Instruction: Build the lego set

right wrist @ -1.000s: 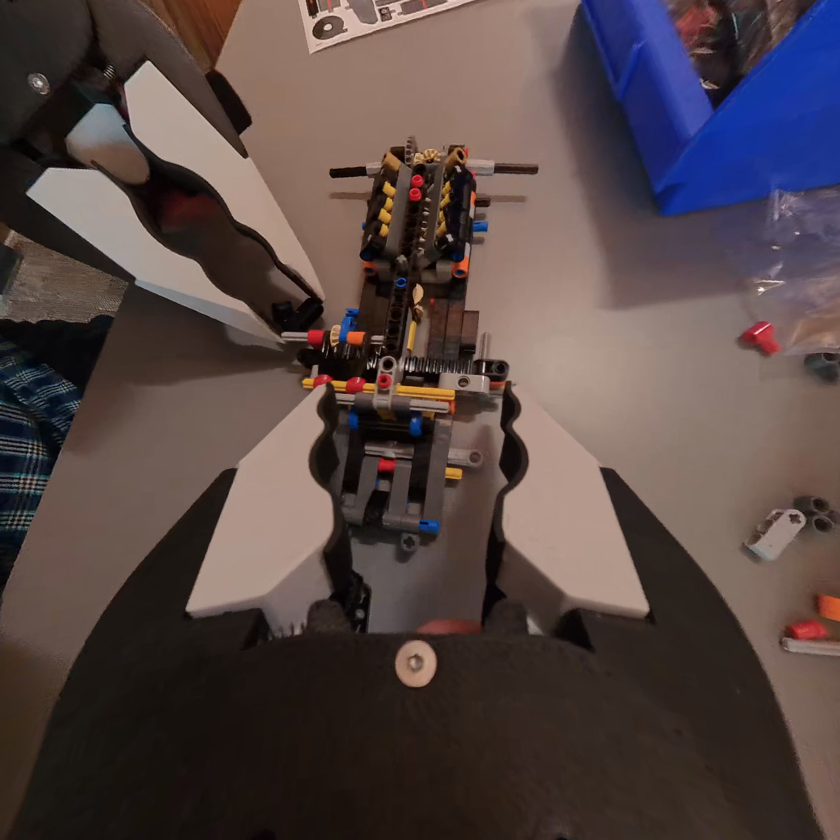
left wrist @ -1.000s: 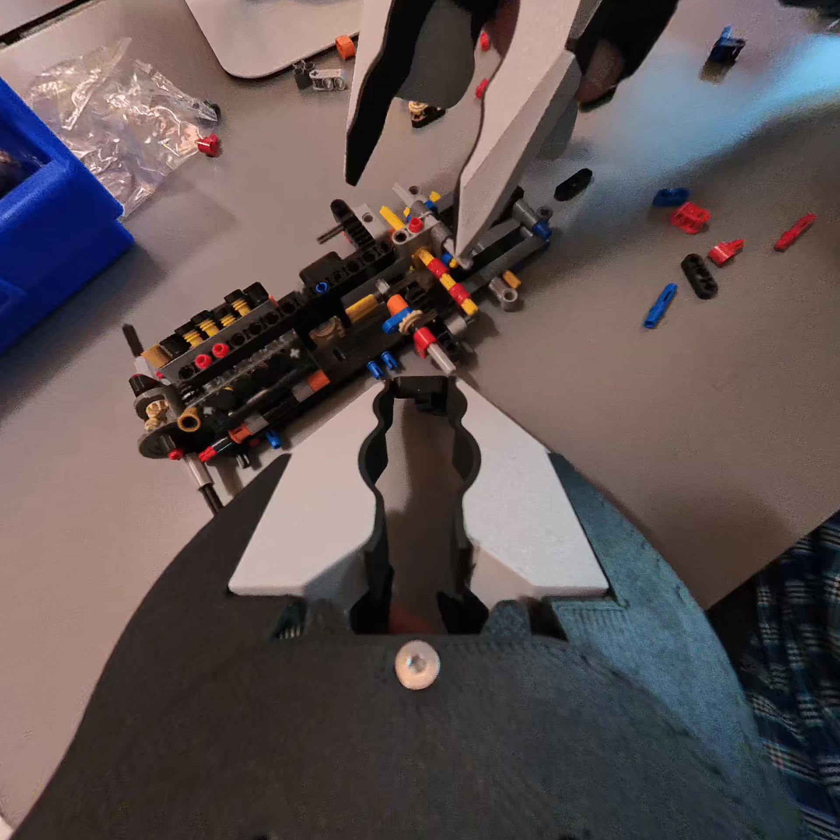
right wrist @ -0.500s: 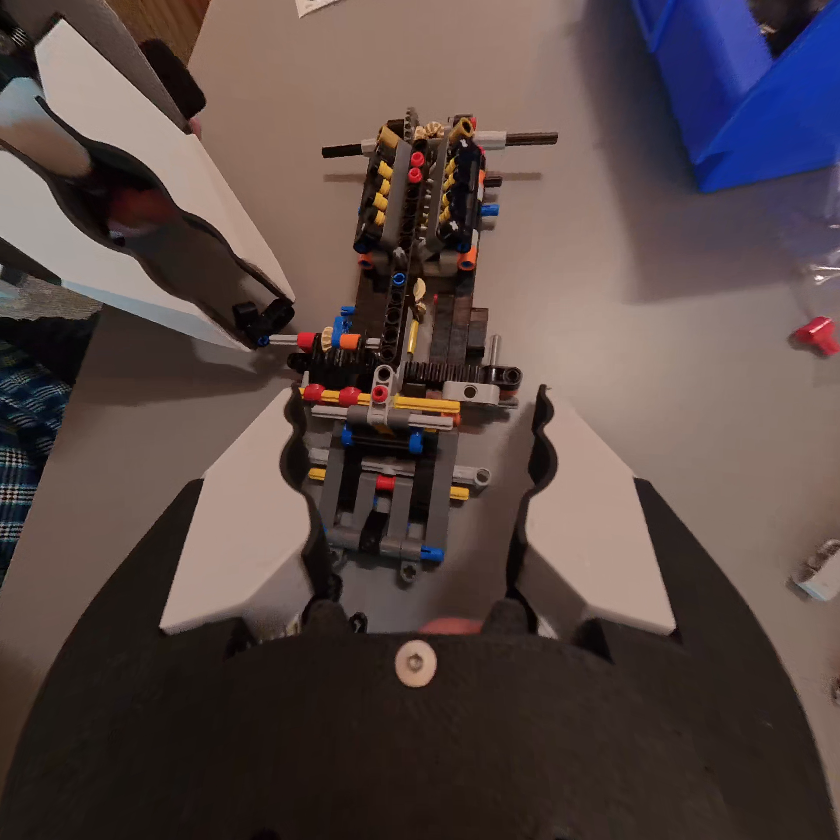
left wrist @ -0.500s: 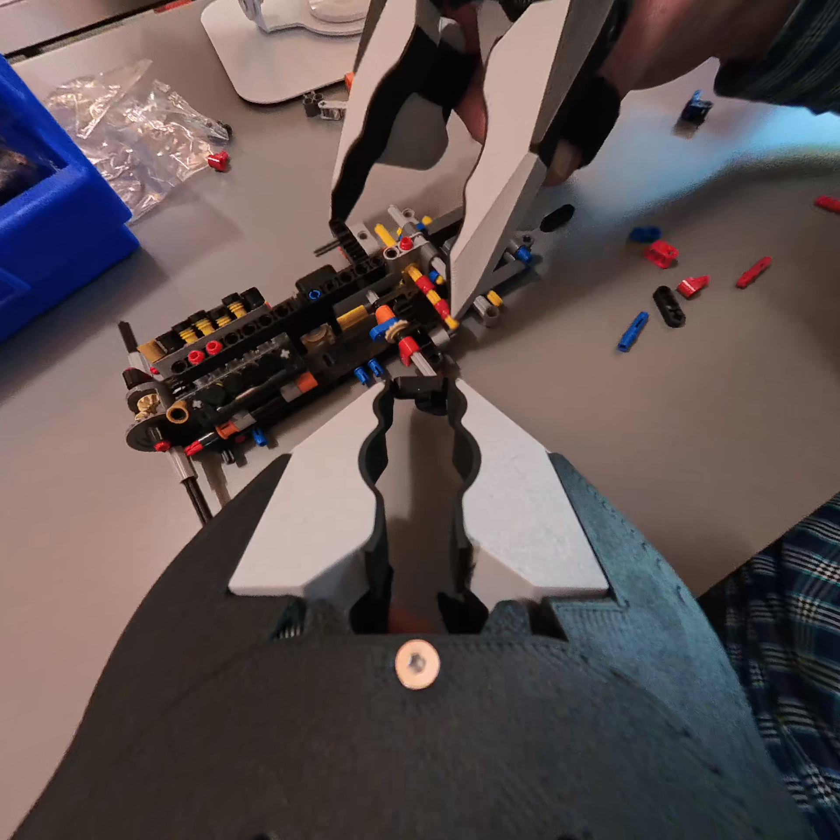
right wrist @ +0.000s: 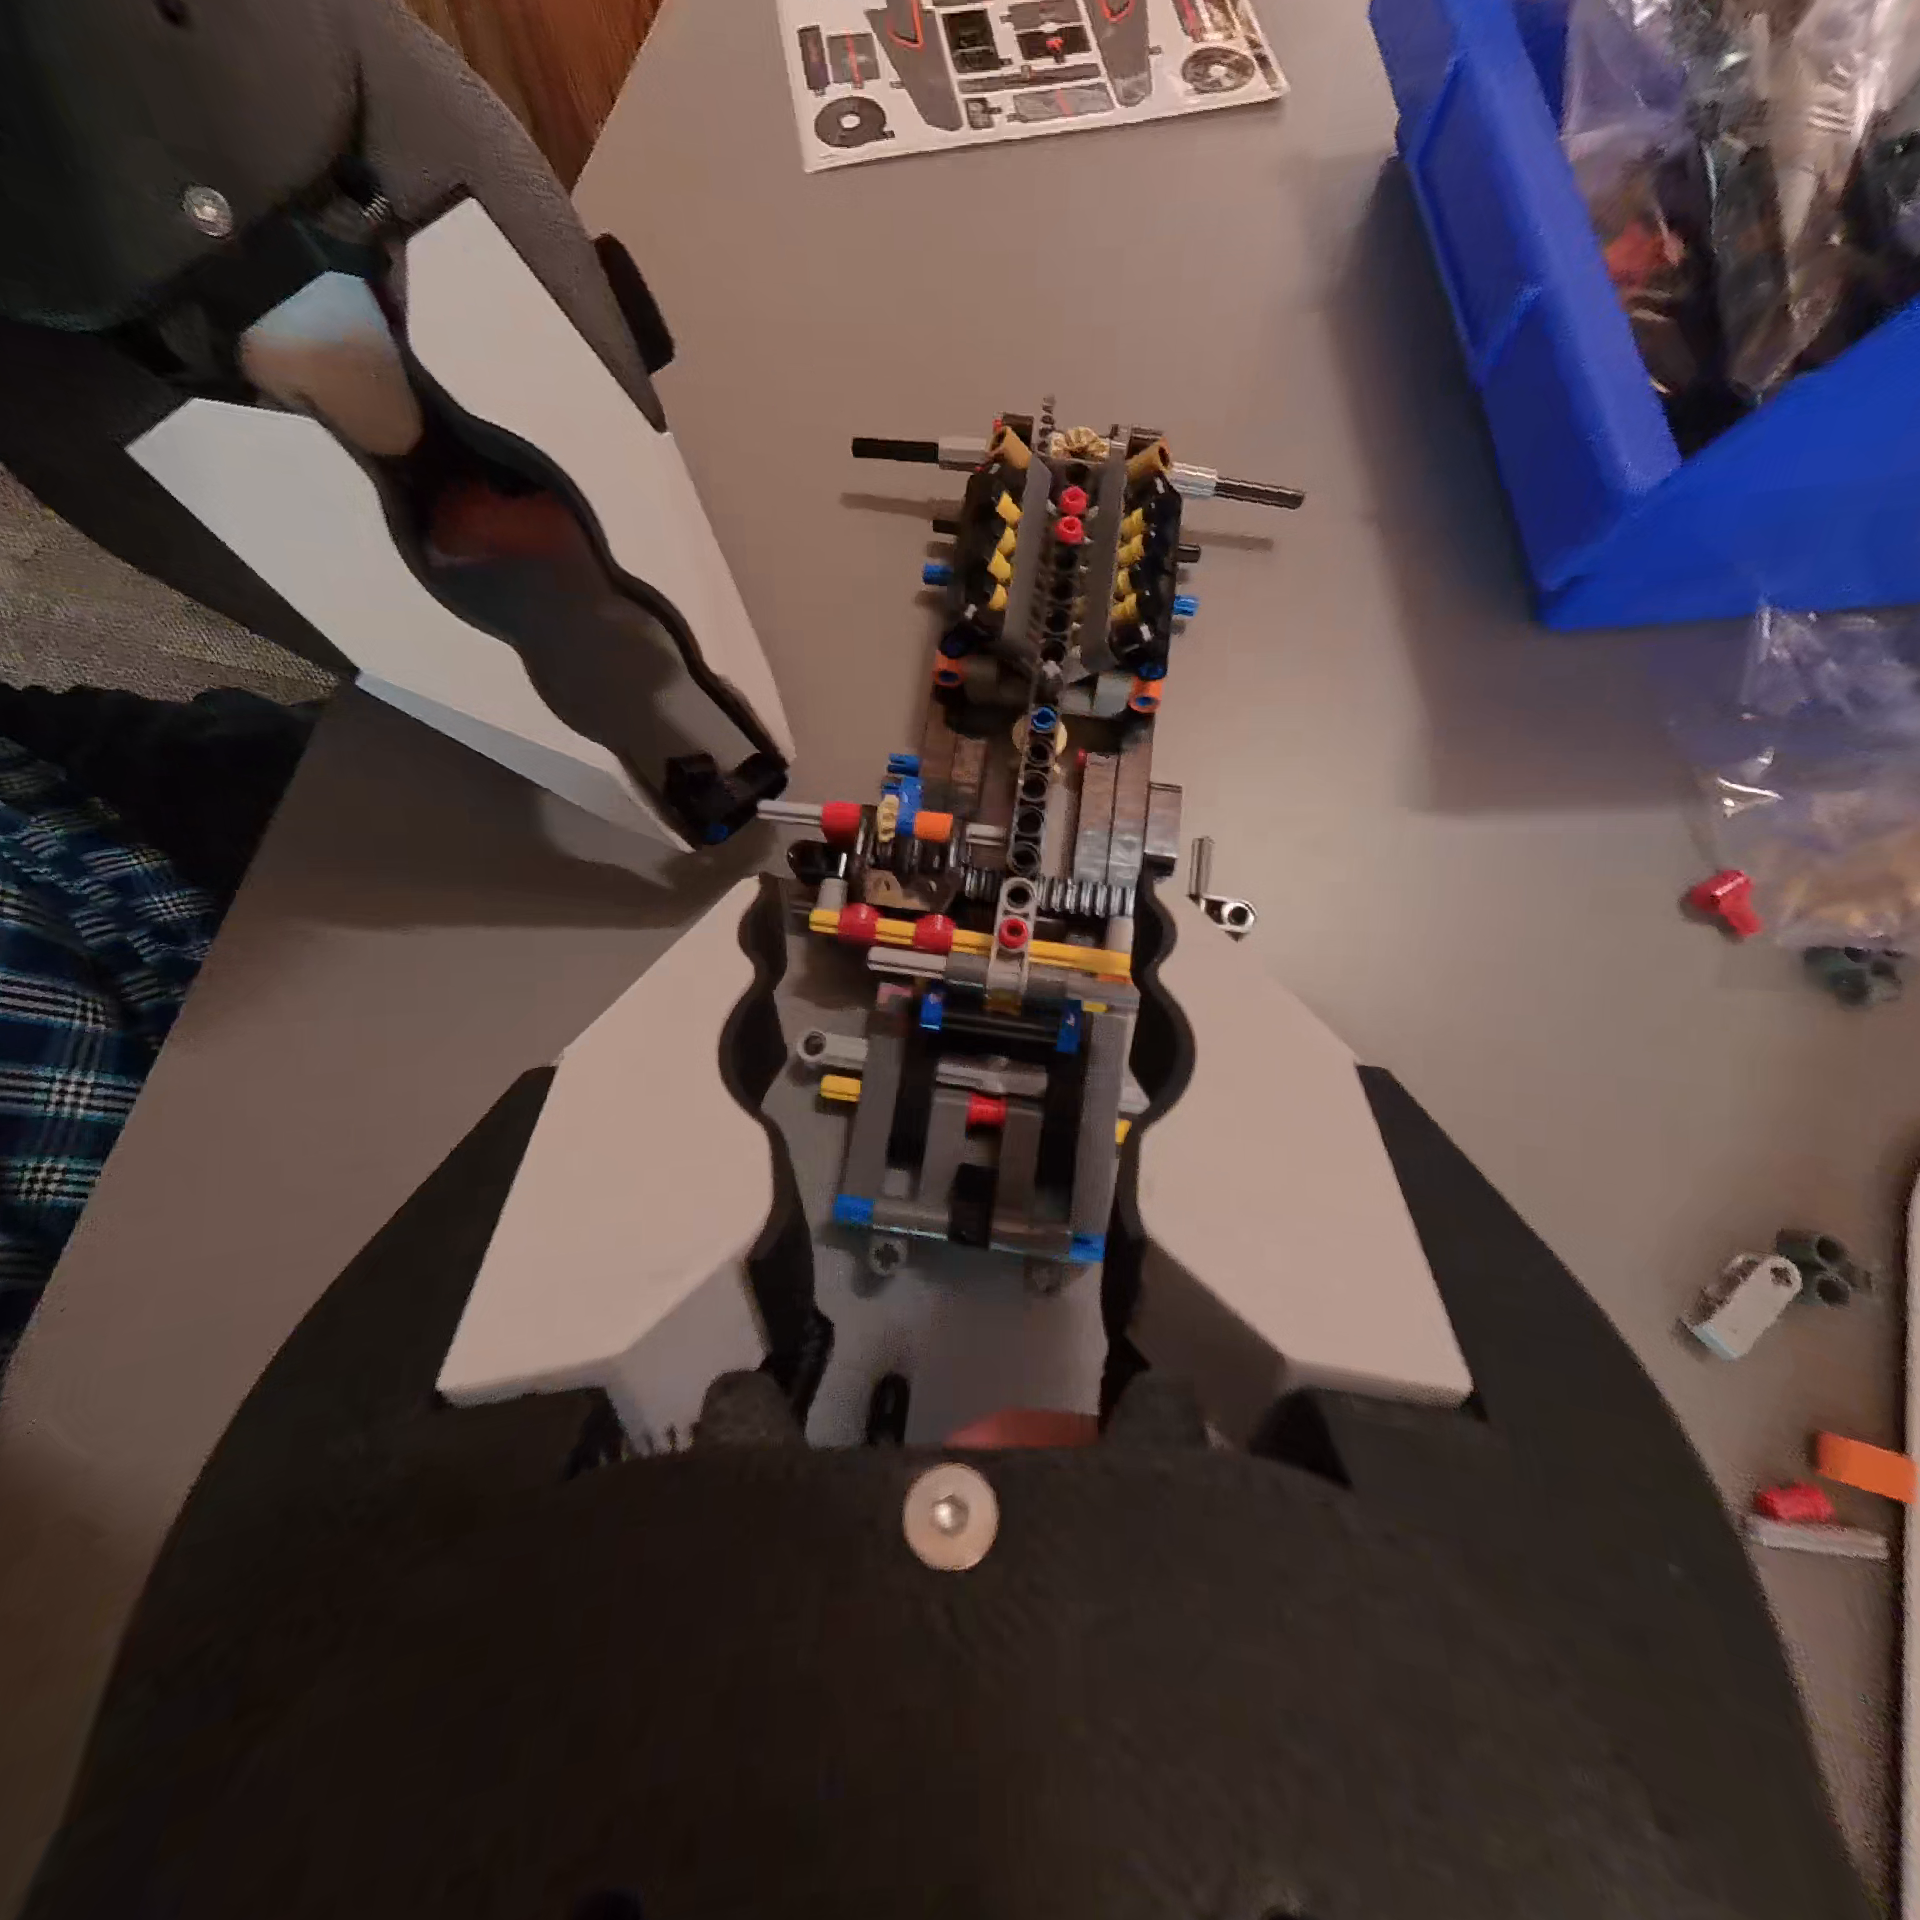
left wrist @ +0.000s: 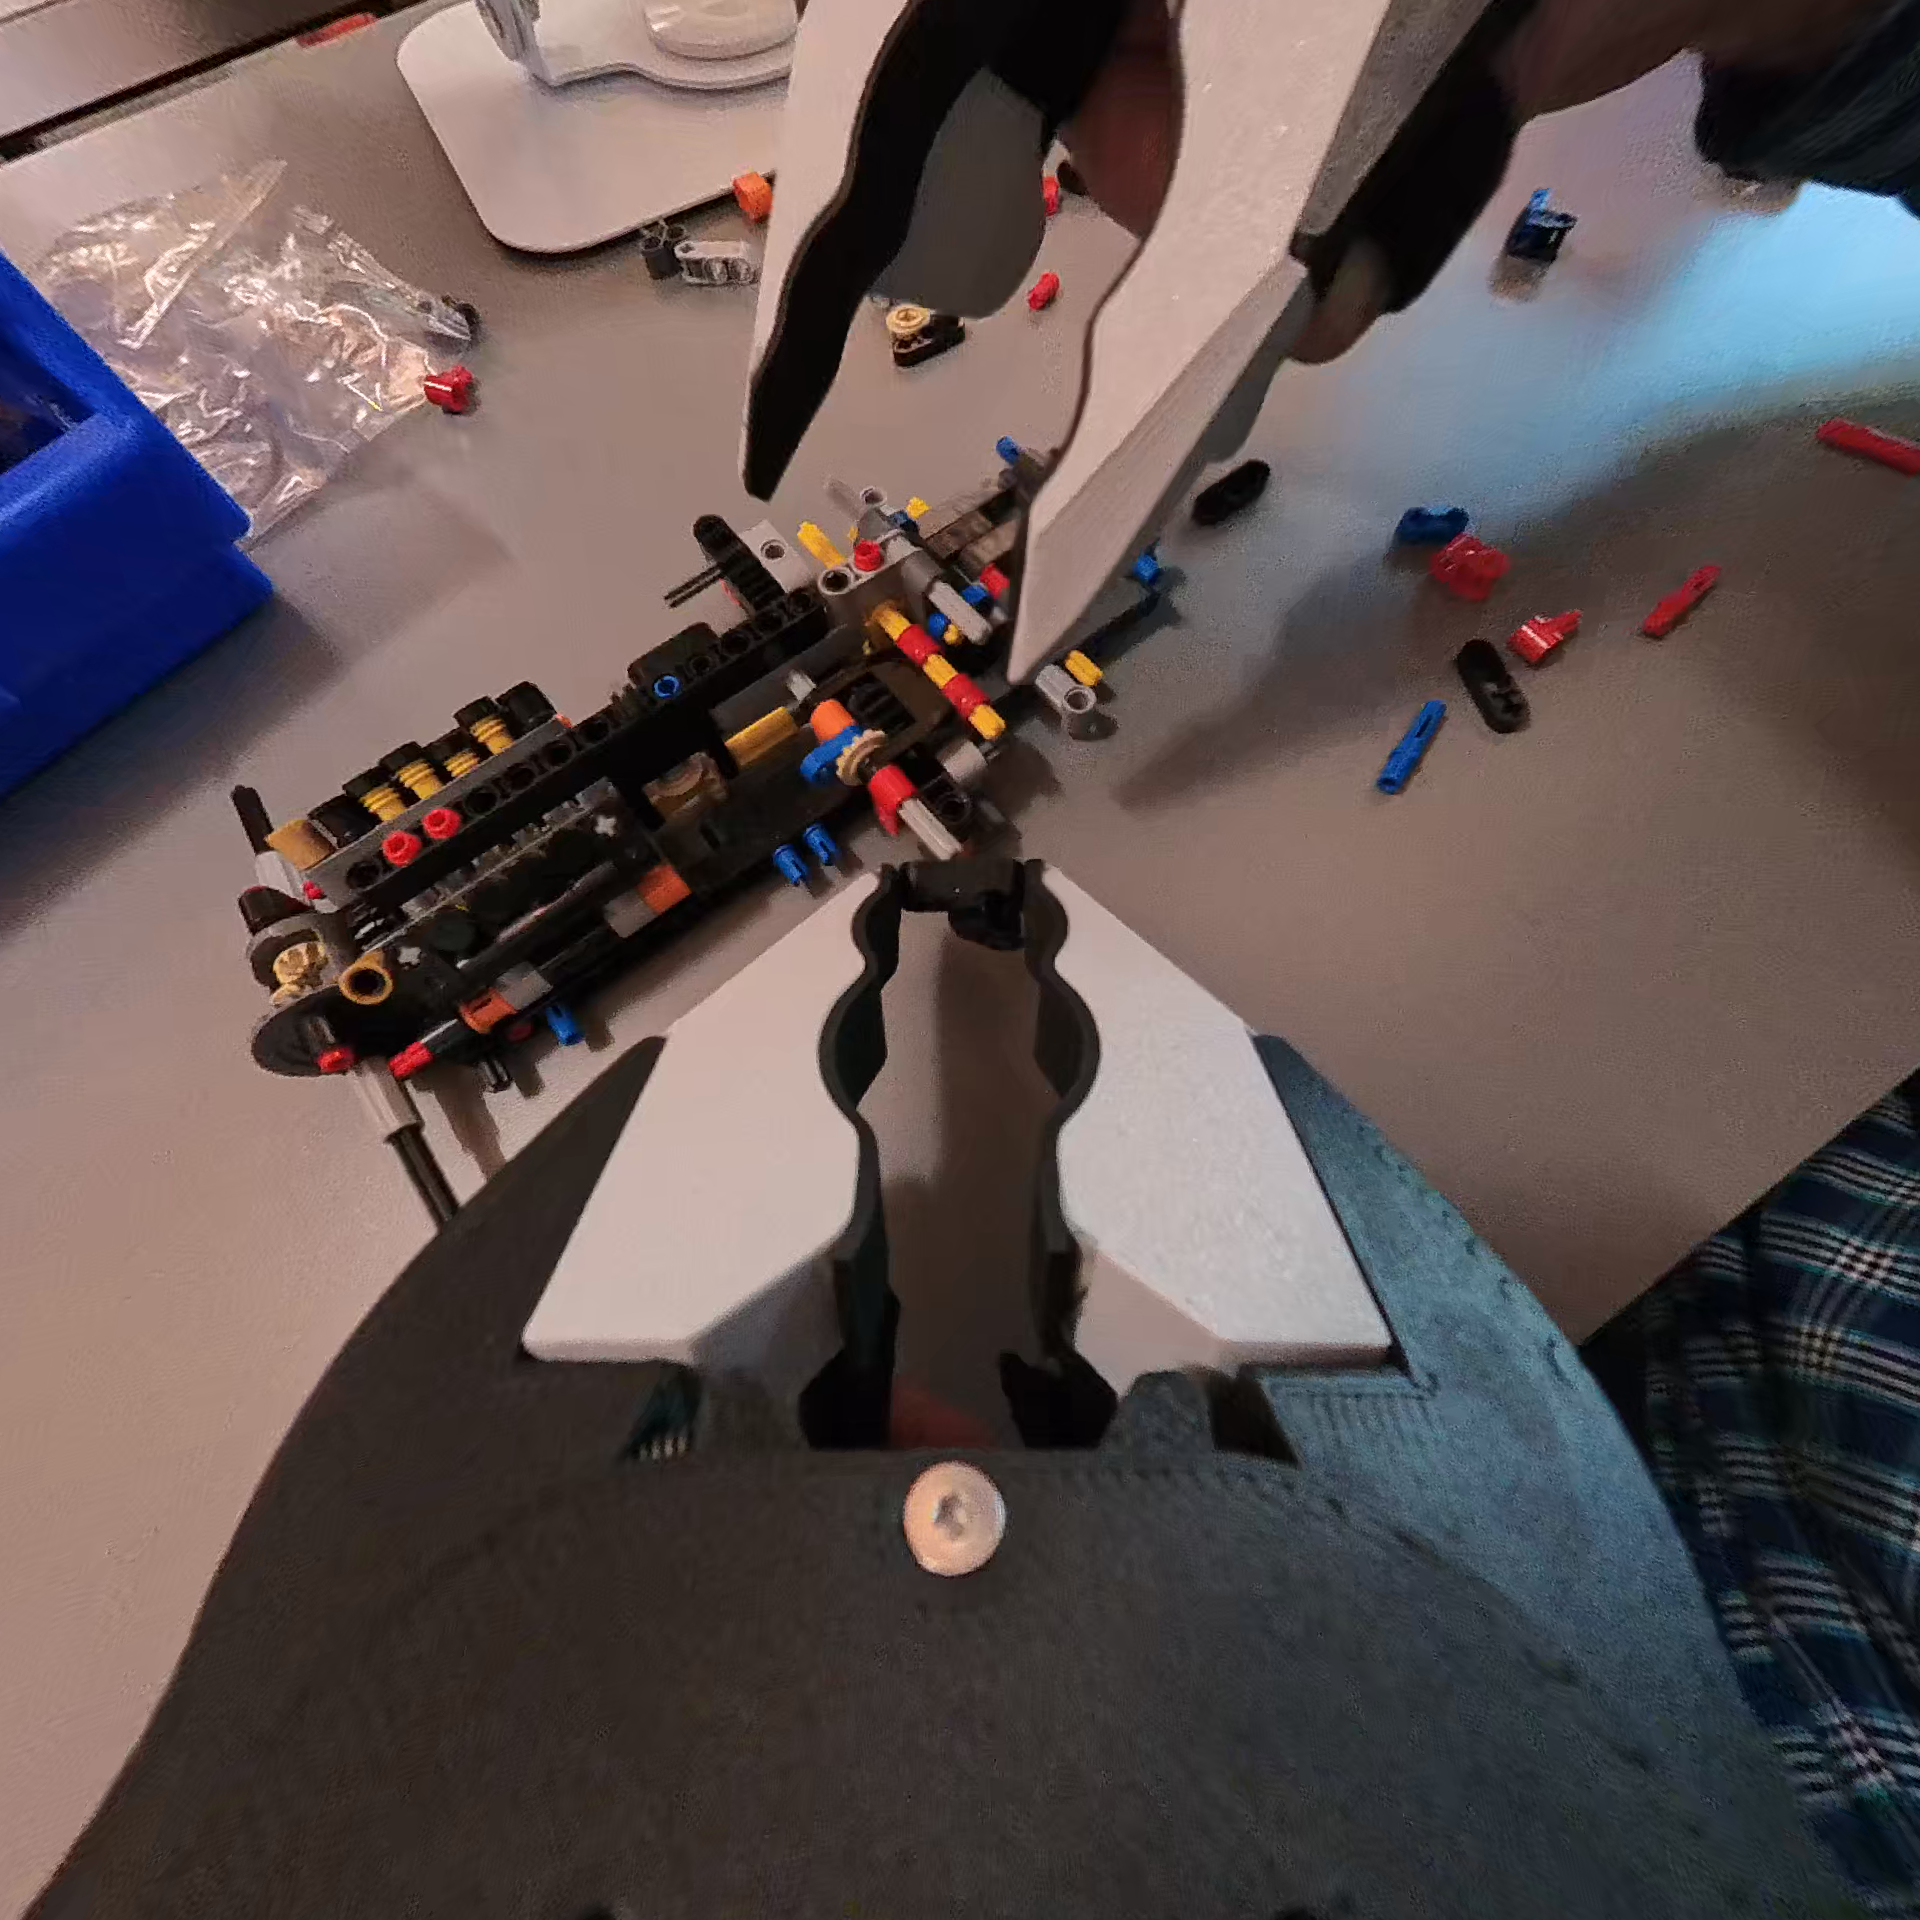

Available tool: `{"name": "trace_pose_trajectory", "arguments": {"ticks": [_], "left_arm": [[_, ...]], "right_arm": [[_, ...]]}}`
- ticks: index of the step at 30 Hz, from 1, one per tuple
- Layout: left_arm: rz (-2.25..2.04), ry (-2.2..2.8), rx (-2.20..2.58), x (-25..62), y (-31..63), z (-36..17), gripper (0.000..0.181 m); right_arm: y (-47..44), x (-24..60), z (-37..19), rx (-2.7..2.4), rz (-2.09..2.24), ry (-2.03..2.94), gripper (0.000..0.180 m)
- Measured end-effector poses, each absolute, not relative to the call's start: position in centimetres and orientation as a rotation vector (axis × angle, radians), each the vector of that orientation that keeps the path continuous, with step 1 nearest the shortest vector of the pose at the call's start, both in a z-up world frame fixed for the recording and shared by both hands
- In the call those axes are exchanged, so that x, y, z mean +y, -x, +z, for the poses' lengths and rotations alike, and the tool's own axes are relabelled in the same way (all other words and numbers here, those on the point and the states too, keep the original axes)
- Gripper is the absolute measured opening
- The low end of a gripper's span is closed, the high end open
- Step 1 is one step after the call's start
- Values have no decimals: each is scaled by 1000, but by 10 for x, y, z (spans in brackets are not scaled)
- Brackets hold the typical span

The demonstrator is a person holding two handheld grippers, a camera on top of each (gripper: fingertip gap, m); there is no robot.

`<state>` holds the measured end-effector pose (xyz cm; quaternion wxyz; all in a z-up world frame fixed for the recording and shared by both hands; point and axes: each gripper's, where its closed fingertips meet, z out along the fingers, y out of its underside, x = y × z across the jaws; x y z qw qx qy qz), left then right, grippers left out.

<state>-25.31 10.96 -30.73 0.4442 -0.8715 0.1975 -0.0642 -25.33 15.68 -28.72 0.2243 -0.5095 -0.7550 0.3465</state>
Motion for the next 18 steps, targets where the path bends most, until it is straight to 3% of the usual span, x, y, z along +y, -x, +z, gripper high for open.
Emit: {"name": "trace_pose_trajectory", "arguments": {"ticks": [3, 8, 18], "left_arm": [[-160, 2156, 496, 110, 254, -307, 22], [-162, 2162, 498, 109, 255, -308, 22], [-156, 2157, 515, 111, 255, -308, 22]], "right_arm": [[259, 153, -294, -2098, 908, 1412, 65], [263, 149, -308, -2119, 856, 1453, 41], [265, 148, -309, -2147, 876, 1444, 37]]}}
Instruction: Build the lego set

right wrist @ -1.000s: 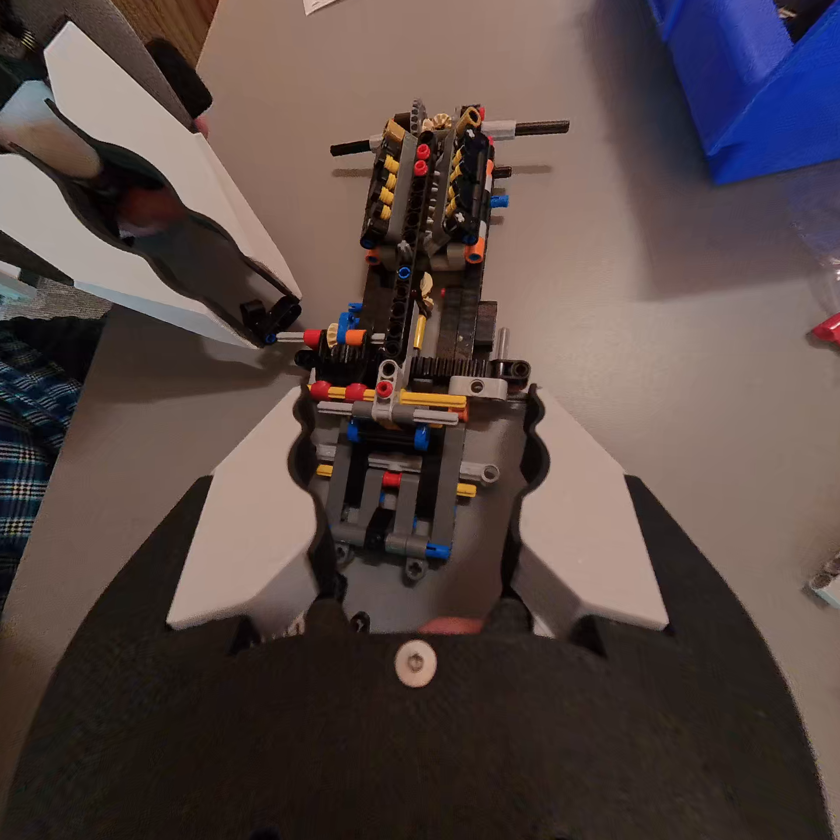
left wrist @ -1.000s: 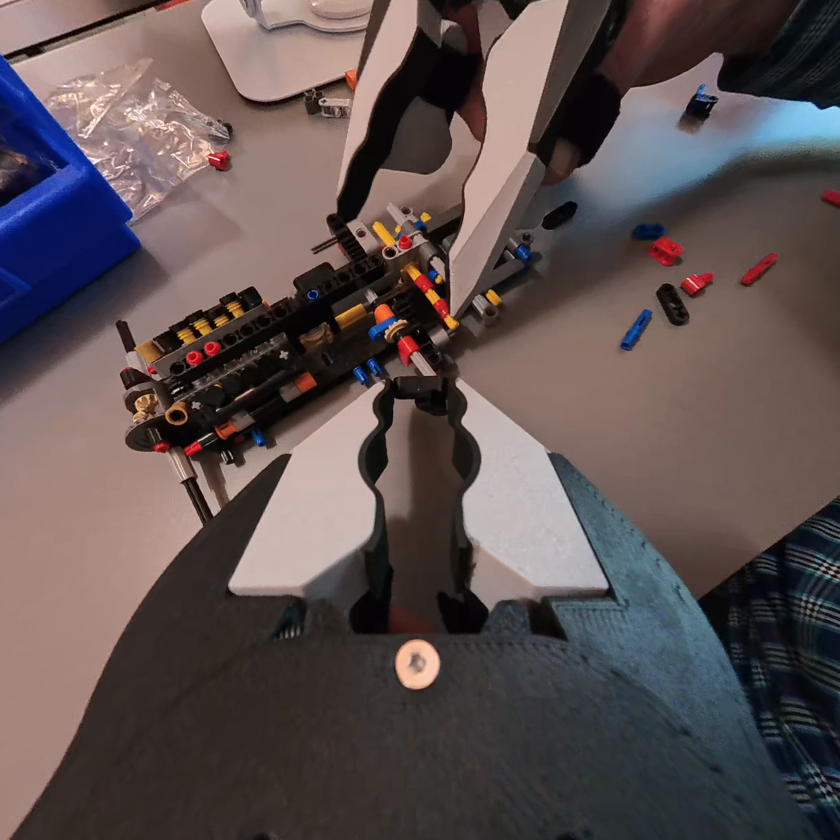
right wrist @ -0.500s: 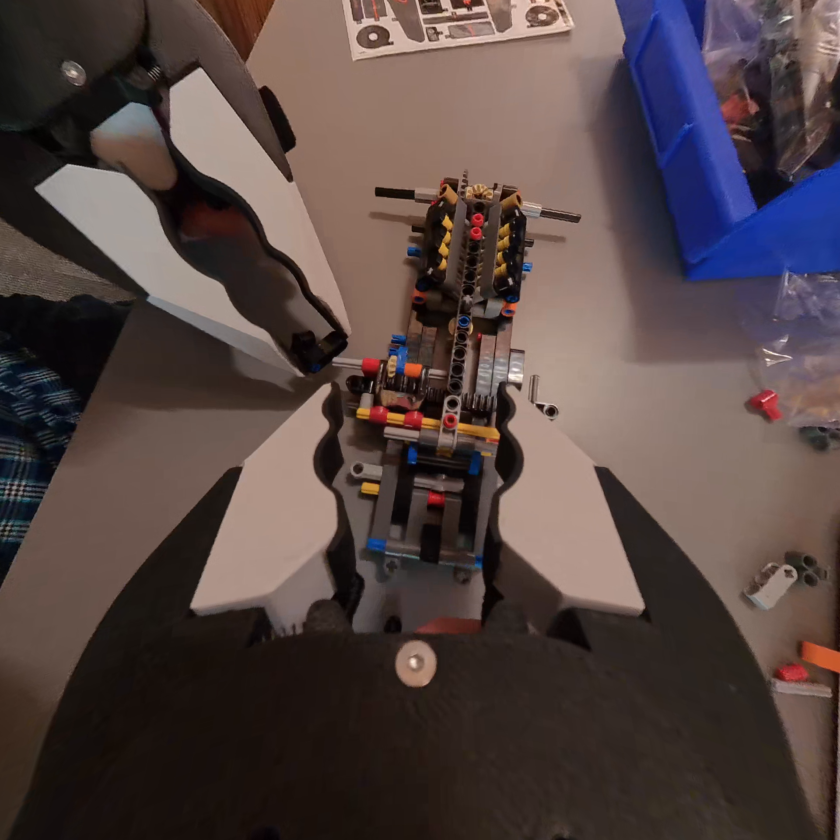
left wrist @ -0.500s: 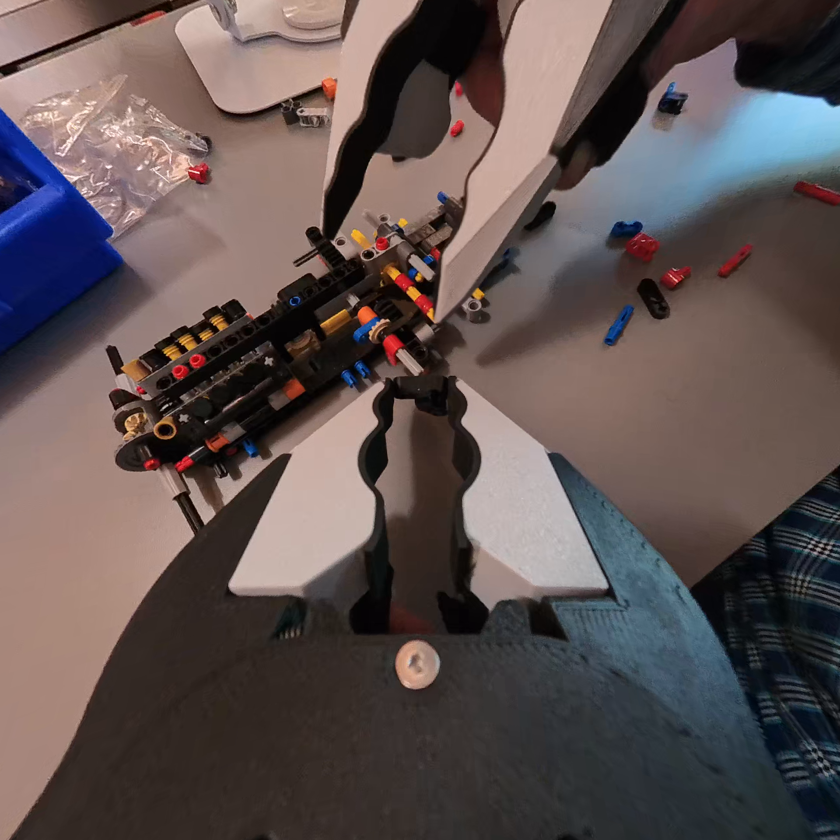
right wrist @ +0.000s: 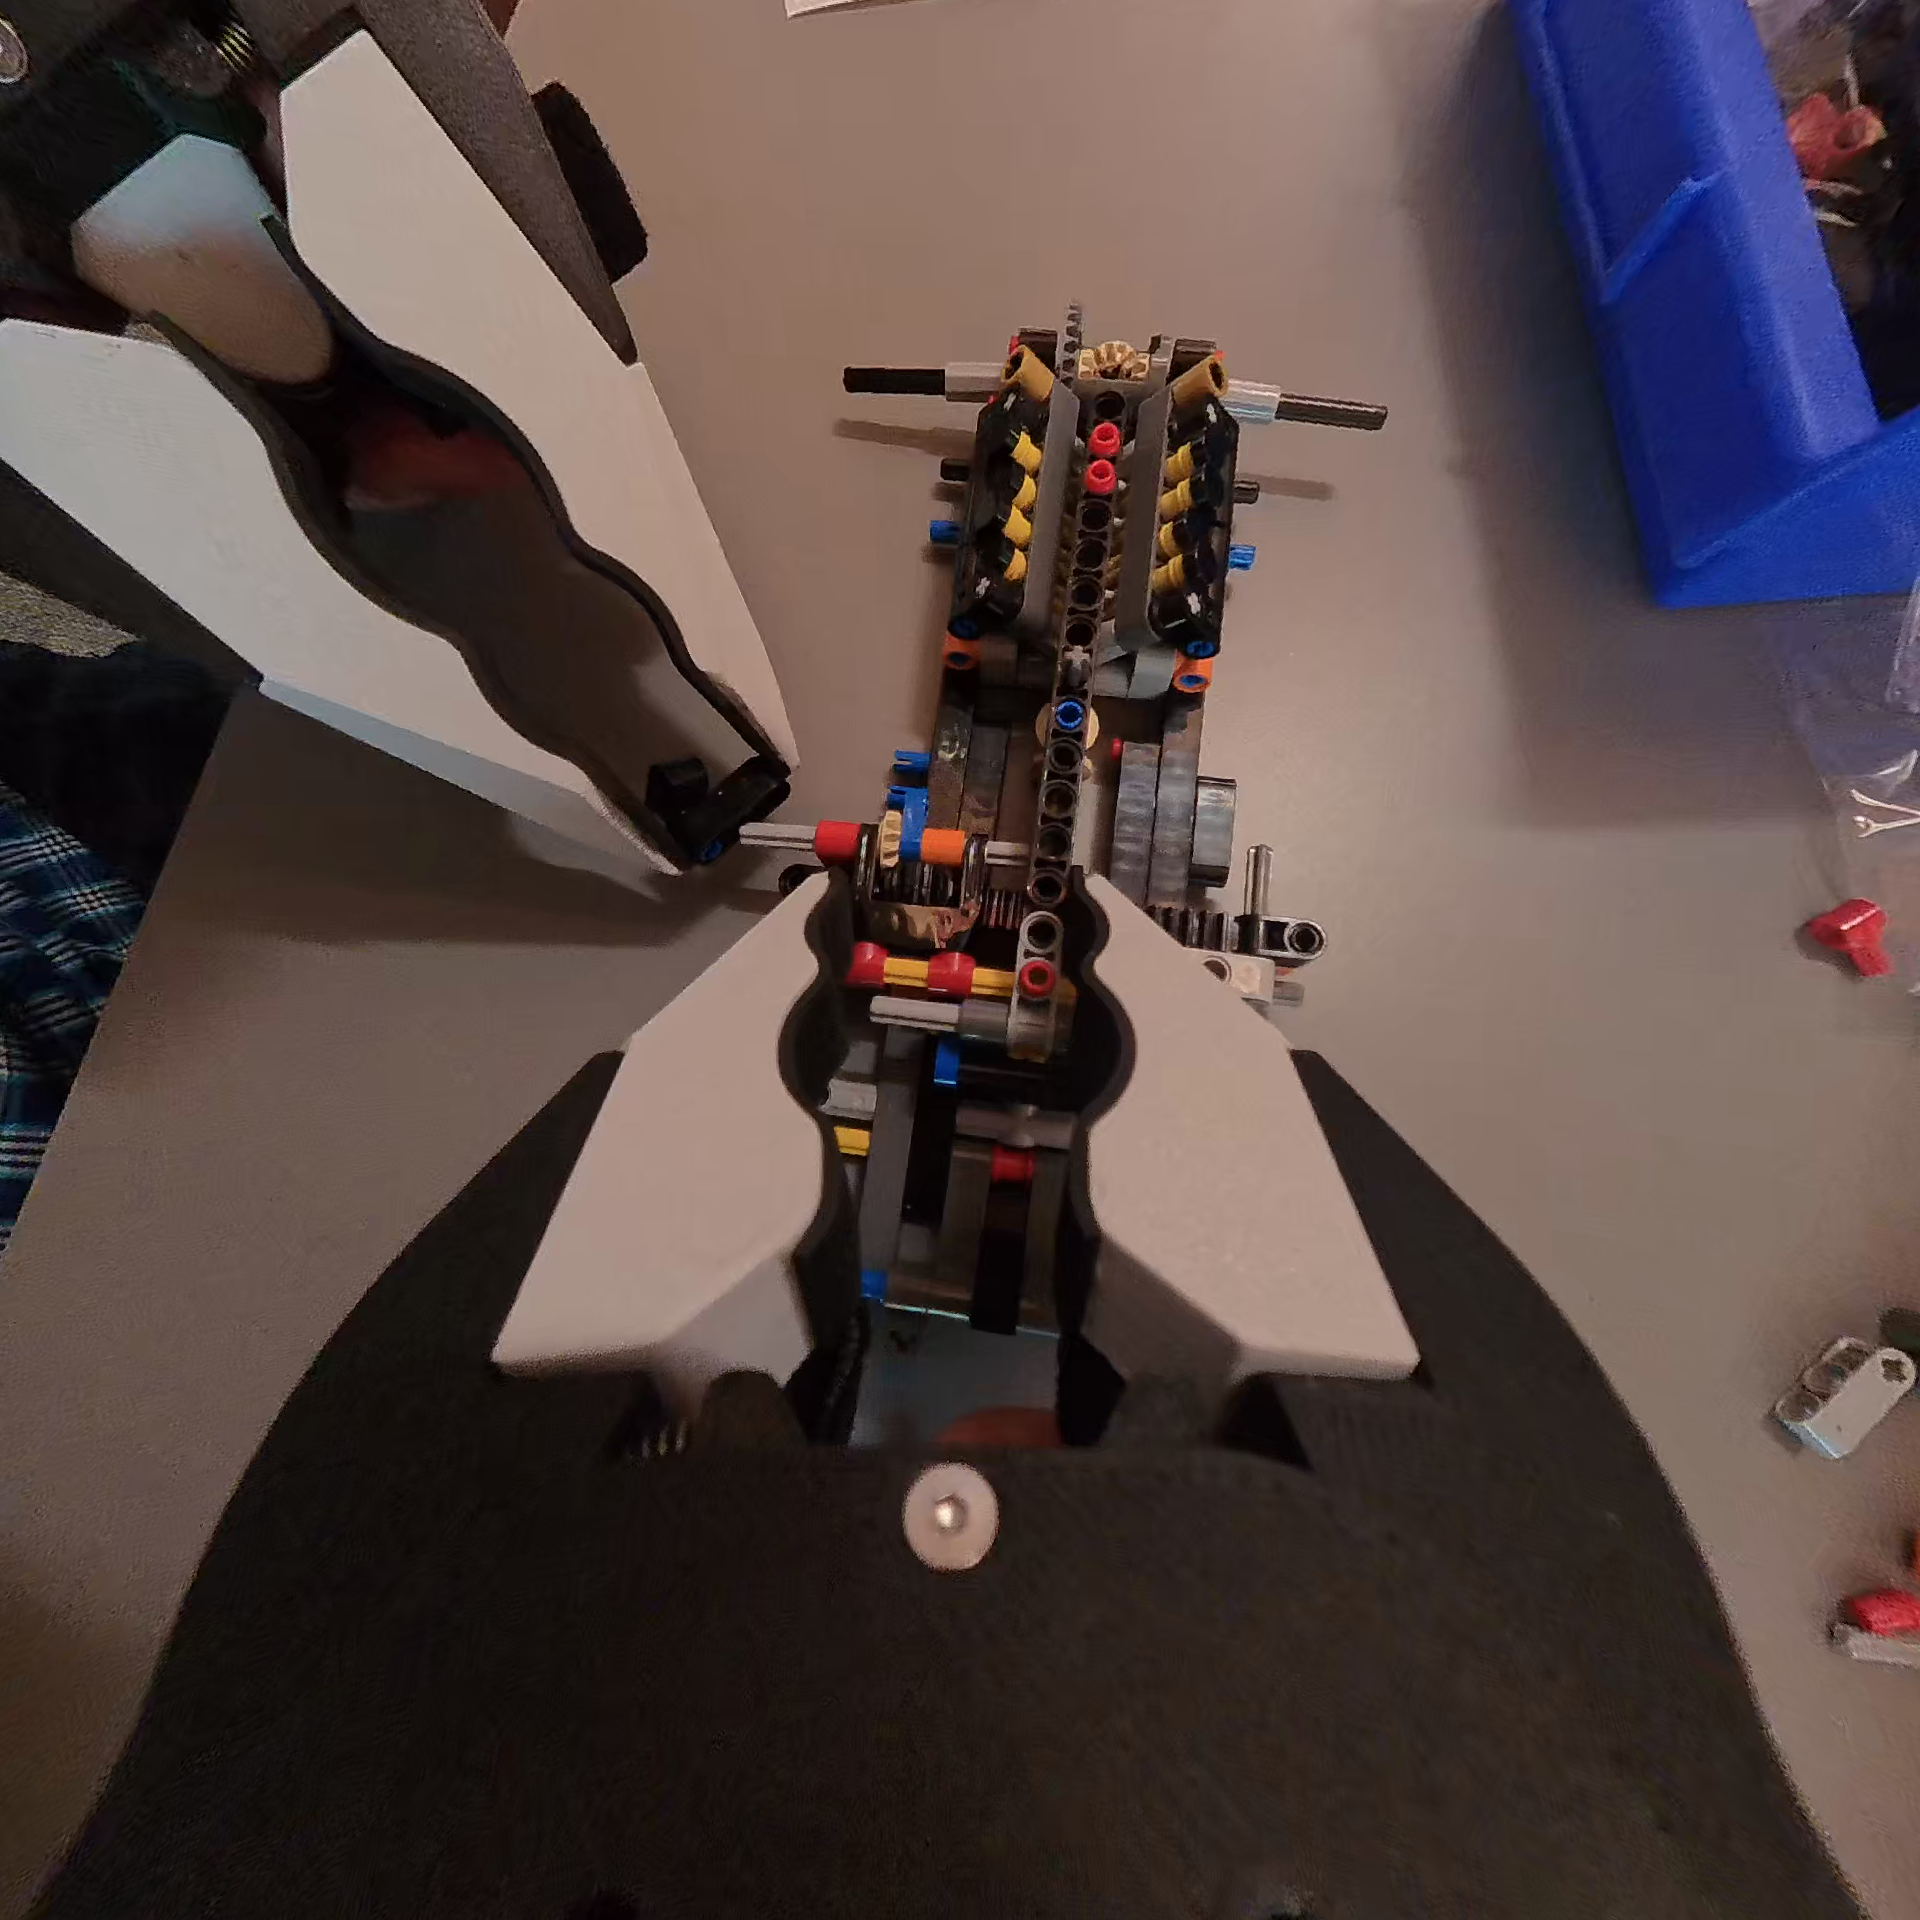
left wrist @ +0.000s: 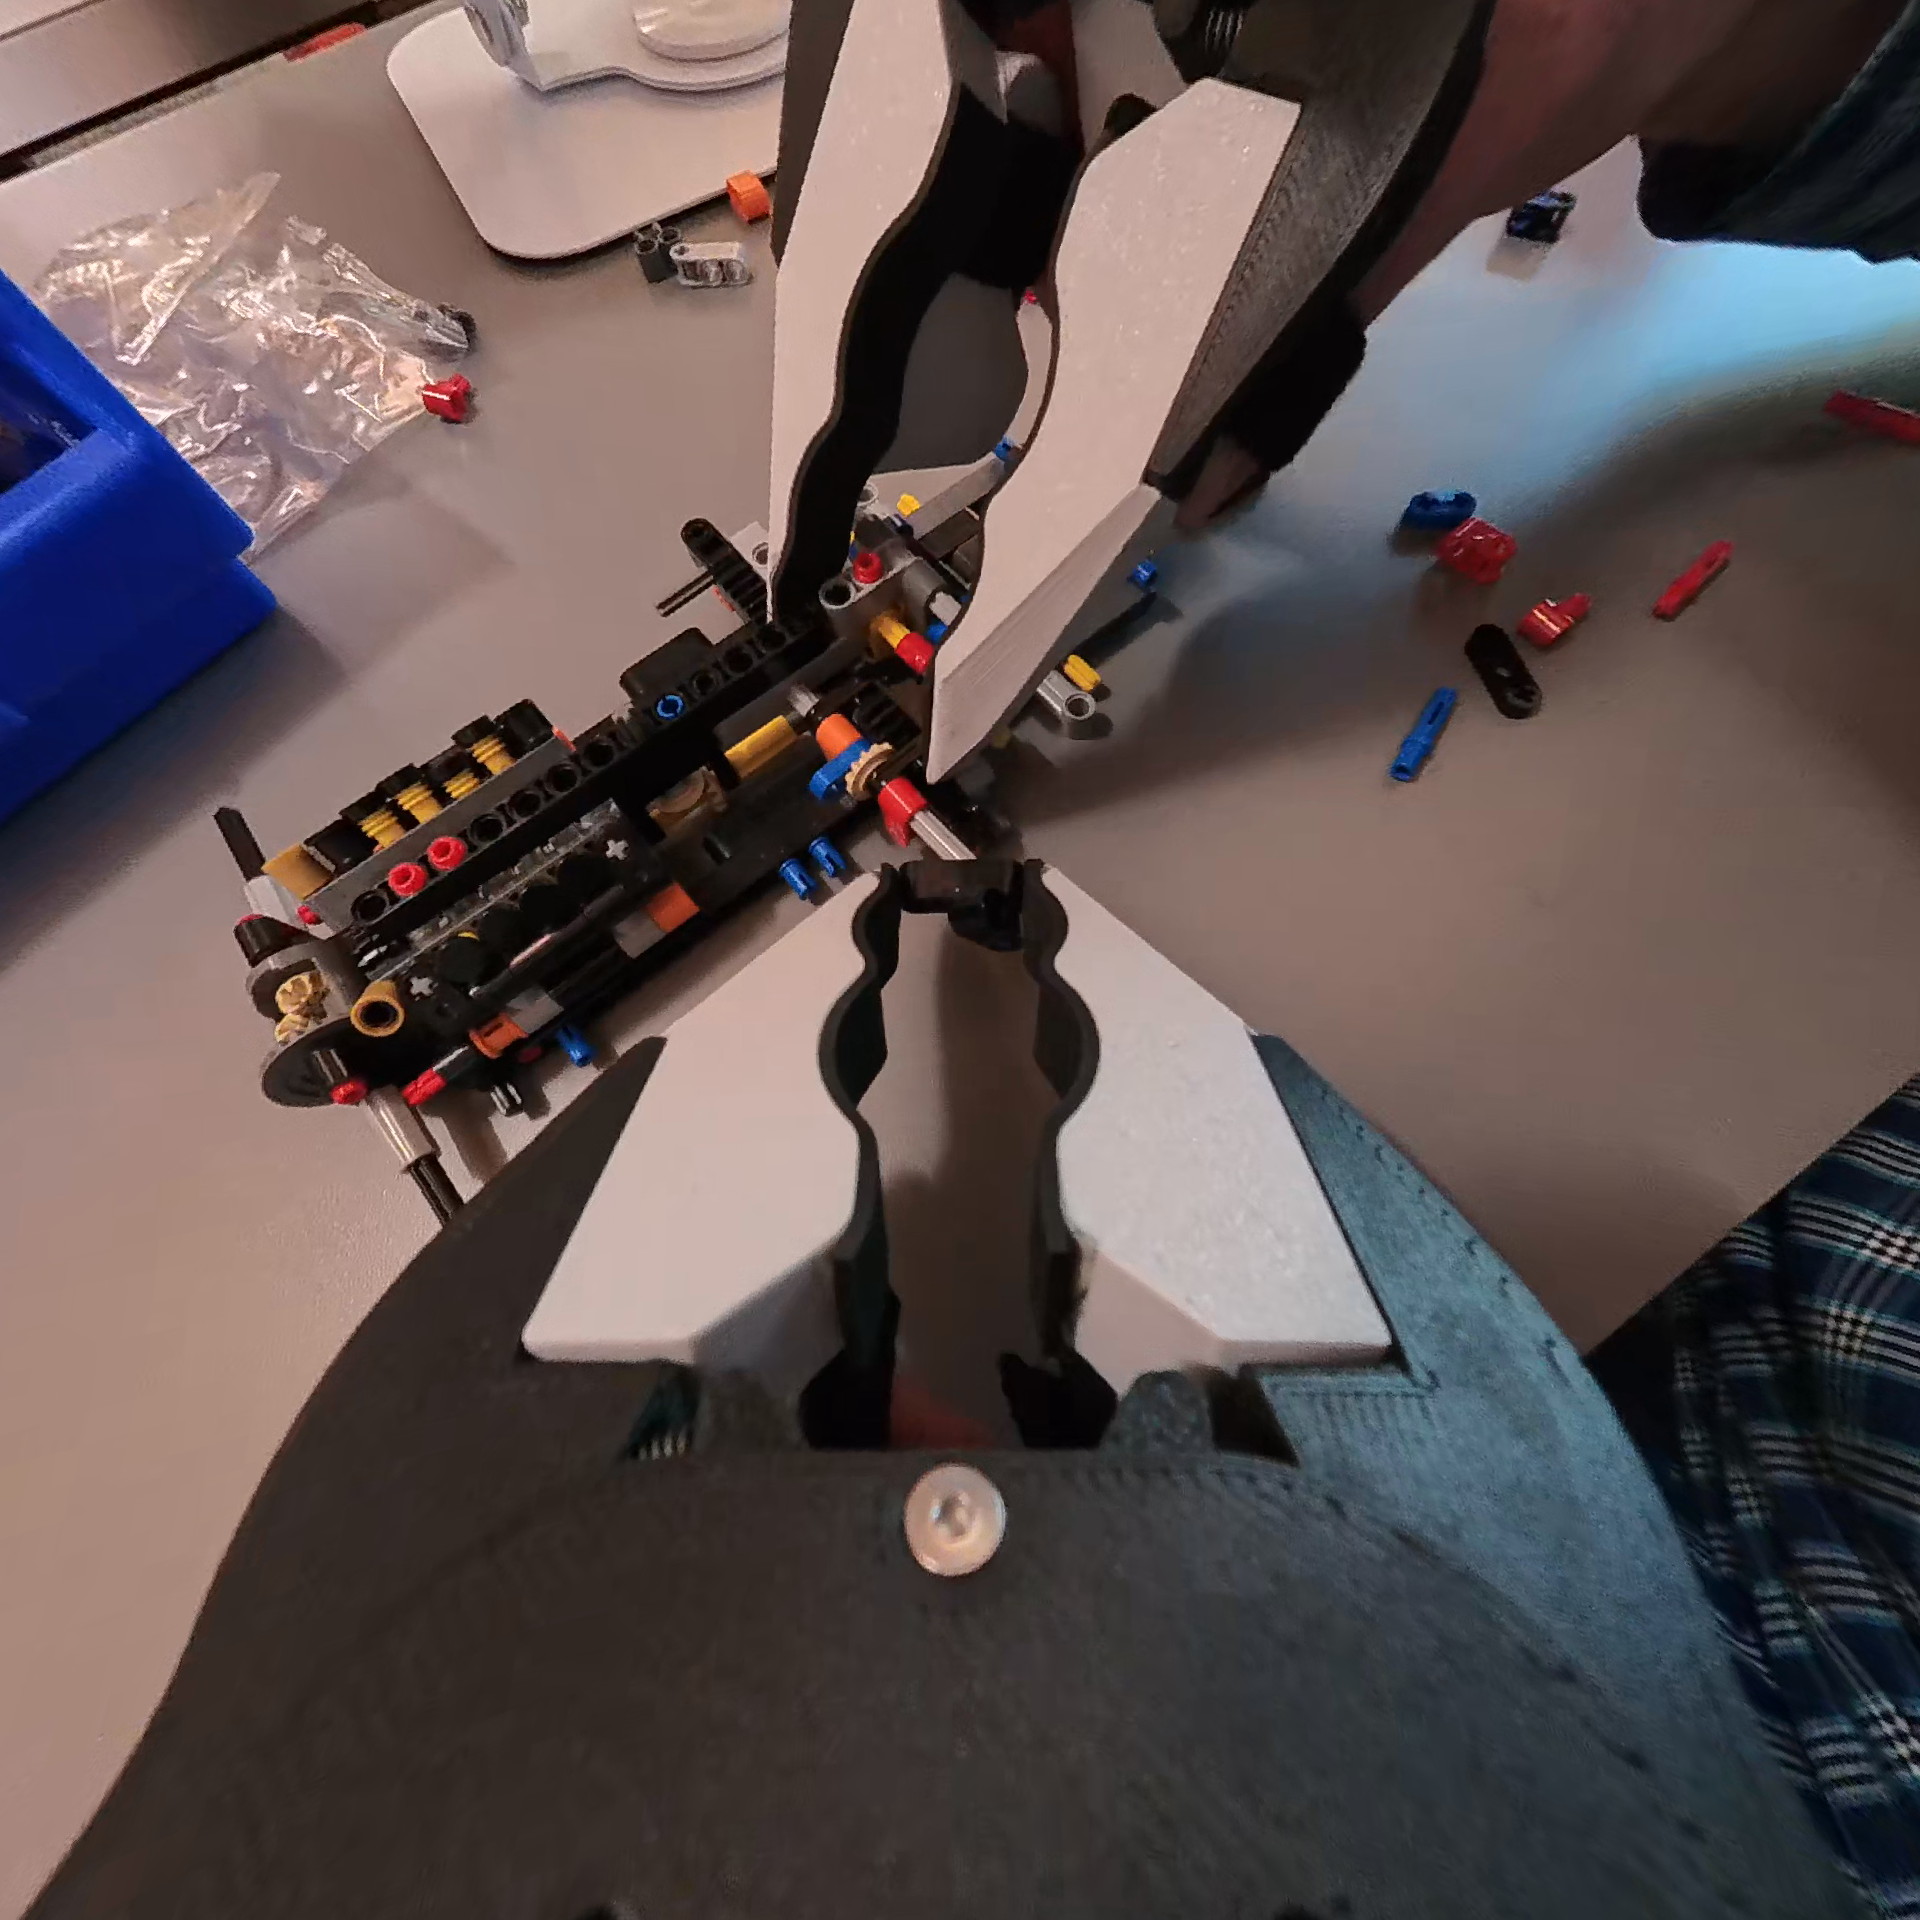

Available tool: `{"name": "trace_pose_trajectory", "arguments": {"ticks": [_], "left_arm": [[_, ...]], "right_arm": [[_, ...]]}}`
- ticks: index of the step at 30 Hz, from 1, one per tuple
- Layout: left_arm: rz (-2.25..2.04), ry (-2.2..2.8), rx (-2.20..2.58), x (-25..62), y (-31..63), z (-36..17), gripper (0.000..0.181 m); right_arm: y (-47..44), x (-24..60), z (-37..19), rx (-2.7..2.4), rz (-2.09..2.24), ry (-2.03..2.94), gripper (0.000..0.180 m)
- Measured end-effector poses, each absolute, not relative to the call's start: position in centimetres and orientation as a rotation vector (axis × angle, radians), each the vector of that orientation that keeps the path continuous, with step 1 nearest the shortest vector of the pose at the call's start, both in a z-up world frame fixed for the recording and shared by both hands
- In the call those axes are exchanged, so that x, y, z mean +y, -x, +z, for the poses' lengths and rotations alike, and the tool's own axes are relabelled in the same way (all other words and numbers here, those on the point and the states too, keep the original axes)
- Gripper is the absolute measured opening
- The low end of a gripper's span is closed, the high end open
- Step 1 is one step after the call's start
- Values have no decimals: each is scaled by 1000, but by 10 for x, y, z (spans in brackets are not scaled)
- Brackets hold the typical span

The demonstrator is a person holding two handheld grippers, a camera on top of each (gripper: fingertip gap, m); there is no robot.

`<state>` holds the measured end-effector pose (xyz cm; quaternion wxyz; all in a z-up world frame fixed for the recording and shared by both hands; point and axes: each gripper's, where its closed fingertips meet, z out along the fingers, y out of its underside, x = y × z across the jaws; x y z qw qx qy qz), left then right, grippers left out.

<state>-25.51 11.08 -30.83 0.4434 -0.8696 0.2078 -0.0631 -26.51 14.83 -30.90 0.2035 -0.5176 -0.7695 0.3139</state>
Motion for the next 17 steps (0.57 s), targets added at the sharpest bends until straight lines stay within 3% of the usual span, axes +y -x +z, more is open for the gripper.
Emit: {"name": "trace_pose_trajectory", "arguments": {"ticks": [17], "left_arm": [[-102, 2166, 383, 111, 259, -306, 22]], "right_arm": [[267, 147, -308, -2099, 903, 1488, 38]]}}
